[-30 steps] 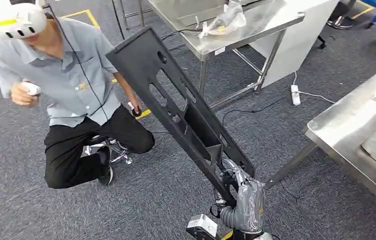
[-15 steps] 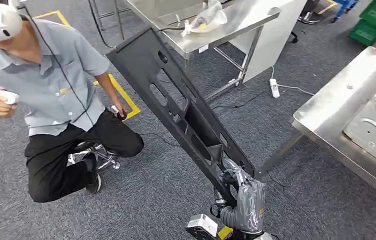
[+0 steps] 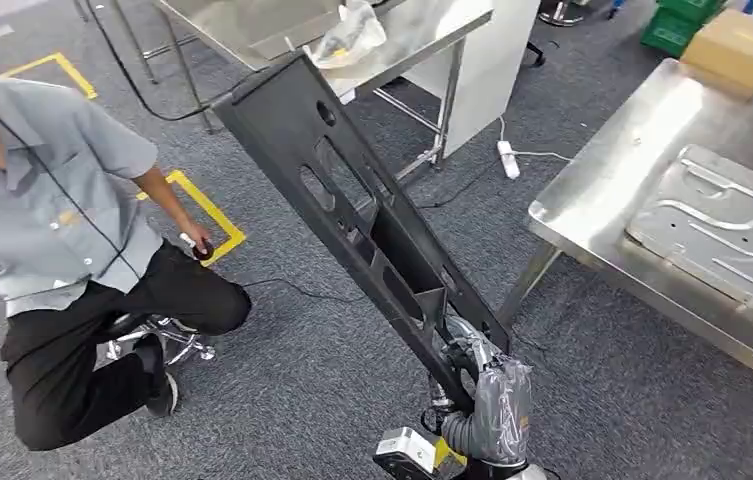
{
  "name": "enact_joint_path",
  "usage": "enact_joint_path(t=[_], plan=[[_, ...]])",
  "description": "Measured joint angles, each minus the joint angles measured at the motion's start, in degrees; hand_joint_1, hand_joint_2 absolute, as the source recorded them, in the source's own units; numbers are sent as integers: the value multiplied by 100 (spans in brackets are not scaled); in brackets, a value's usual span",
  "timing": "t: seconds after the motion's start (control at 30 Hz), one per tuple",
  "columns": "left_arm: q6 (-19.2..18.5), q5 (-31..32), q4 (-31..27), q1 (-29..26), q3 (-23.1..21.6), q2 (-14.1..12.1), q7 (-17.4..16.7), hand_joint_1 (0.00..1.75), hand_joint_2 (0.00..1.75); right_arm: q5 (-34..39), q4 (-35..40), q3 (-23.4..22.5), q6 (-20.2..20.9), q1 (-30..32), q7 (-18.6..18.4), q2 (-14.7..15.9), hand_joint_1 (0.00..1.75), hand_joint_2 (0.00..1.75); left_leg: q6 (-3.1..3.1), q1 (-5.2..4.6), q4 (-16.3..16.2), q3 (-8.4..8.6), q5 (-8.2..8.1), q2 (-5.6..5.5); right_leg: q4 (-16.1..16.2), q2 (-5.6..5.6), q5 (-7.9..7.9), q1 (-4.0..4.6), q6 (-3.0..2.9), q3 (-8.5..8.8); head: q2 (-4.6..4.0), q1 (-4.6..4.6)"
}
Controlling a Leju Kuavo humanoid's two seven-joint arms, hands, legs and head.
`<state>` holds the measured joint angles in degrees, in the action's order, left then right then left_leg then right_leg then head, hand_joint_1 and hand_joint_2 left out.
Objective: Take the parts from the cabinet and place them on the table.
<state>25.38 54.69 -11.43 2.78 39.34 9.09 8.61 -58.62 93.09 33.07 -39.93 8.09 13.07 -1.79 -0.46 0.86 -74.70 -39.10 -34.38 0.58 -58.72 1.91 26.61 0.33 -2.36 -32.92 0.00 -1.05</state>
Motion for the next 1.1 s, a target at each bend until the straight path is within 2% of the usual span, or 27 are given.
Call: enact_joint_path(t=[0.07,0.1,0.13,0.23,0.27,0.3,0.33,0.37,0.4,0.43,0.47,0.5,0.53,0.57,0.6,0.63,0.67,0.77,0.8,0.83,0.87,0.9,0.93,0.97,1.0,1.03,1.1], plan=[[0,0,0,4,0,-2,0,0,175,0,0,0,0,-1,-2,0,175,175,24,0,847,364,536,-36,-46,125,30,-5,25,13,0,0],[0,0,0,3,0,-4,0,0,175,0,0,0,0,-1,-2,0,175,175,51,1,1338,571,747,-175,-81,179,54,-11,49,11,0,-2],[0,-2,0,-7,4,-7,0,0,175,2,0,-2,0,-6,-2,0,175,175,68,-4,1486,626,647,-351,-135,217,78,26,87,-32,0,-2],[2,2,0,22,4,-7,7,0,175,0,0,-4,0,8,-2,0,175,175,121,-29,1498,643,667,-270,-116,319,44,-36,161,-73,0,-4],[2,0,0,26,4,-5,9,0,175,0,0,-7,0,6,-2,0,175,175,159,-3,1554,656,692,-224,-121,363,42,-5,195,-74,0,-5],[2,0,0,21,7,2,7,0,175,0,2,-7,-2,13,-2,0,175,175,207,30,1599,684,723,-146,-164,238,89,-11,215,-76,0,-2],[2,2,0,22,7,-2,13,0,175,0,2,-7,-2,0,0,0,175,175,239,27,1626,696,729,-119,-340,15,226,6,264,-152,0,-41],[0,2,0,19,7,0,13,0,175,0,2,-7,-2,-10,0,0,175,175,258,24,1628,695,729,-65,-714,-81,445,-17,303,-345,0,-37],[0,4,0,15,7,0,13,0,175,0,2,-7,-2,-6,-2,0,175,175,269,23,1628,693,722,-13,-1223,-119,681,-42,333,-596,0,-39],[0,4,0,9,7,0,15,0,175,0,2,-7,-2,5,-2,2,175,175,274,23,1628,692,714,45,-1628,-125,821,-67,361,-803,0,-39],[0,7,0,4,7,0,13,0,175,0,0,-7,0,5,-2,7,175,175,274,25,1626,694,706,106,-1857,-130,833,-95,389,-932,0,-39],[0,7,0,4,7,0,13,0,175,0,0,-7,-2,8,-2,9,175,175,264,26,1626,704,698,154,-1788,-142,710,-120,408,-910,0,-39],[0,9,0,8,7,0,13,0,175,0,0,-7,0,8,-2,9,175,175,248,31,1626,719,686,202,-1483,-171,493,-136,416,-764,0,-39],[0,18,0,12,7,4,13,0,175,0,0,-7,-2,8,-2,9,175,175,225,33,1626,748,670,246,-927,-240,202,-144,412,-479,0,-39],[0,26,0,14,7,7,15,0,175,0,0,-7,-2,7,-2,9,175,175,197,35,1626,783,649,289,-366,-369,-34,-141,390,-181,0,-39],[0,28,0,11,7,7,15,0,175,0,0,-7,-2,0,-2,9,175,175,165,18,1625,796,630,319,-103,-635,30,-89,354,-58,0,-39],[0,33,0,12,7,7,15,0,175,0,0,-7,0,0,-2,7,175,175,123,-10,1611,795,611,347,-78,-578,9,-44,295,-77,0,-35],[0,35,0,24,7,9,15,0,175,0,2,-11,-2,8,-2,7,175,175,23,-12,1661,849,608,506,-74,-401,6,-15,214,-122,0,-37],[0,35,-2,28,7,9,15,0,175,0,7,-11,-2,14,-2,5,175,175,-14,19,1637,842,547,473,19,-331,-44,-103,146,-51,0,-31],[0,42,-2,30,7,9,17,0,175,0,7,-18,-2,10,-2,4,175,175,-25,27,1484,804,441,259,45,-292,-55,-87,117,-30,0,-33],[2,44,-2,28,9,9,20,0,175,0,7,-22,-2,-1,-2,2,175,175,-26,32,1120,633,221,105,43,-262,-55,-87,76,-33,0,-26],[0,44,-2,24,9,7,17,0,175,0,7,-22,-2,-5,-2,-2,175,175,-39,31,671,419,-1,36,39,-207,-48,-82,56,-33,0,-26],[0,44,-2,19,11,9,20,0,175,0,7,-22,-2,4,-2,0,175,175,-52,31,221,197,-180,1,32,-151,-40,-70,45,-31,0,-28],[-2,44,-2,5,11,11,20,0,175,0,4,-22,0,12,-2,0,175,175,-60,31,-124,6,-246,-4,14,-74,-34,-59,35,-34,0,-26],[-4,44,-2,-3,11,13,20,0,175,0,2,-22,0,16,-2,0,175,175,-58,31,-146,-30,-144,-4,-3,7,-26,-54,33,-31,0,-26],[-7,44,-2,-4,11,13,20,0,175,0,2,-24,0,15,-2,0,175,175,-50,32,115,62,94,-5,-18,86,-13,-54,39,-23,0,-26],[-9,44,-2,-4,13,11,22,0,175,0,2,-24,0,15,-4,0,175,175,-17,33,1072,478,636,-104,-62,234,18,-56,71,-2,0,-26]])
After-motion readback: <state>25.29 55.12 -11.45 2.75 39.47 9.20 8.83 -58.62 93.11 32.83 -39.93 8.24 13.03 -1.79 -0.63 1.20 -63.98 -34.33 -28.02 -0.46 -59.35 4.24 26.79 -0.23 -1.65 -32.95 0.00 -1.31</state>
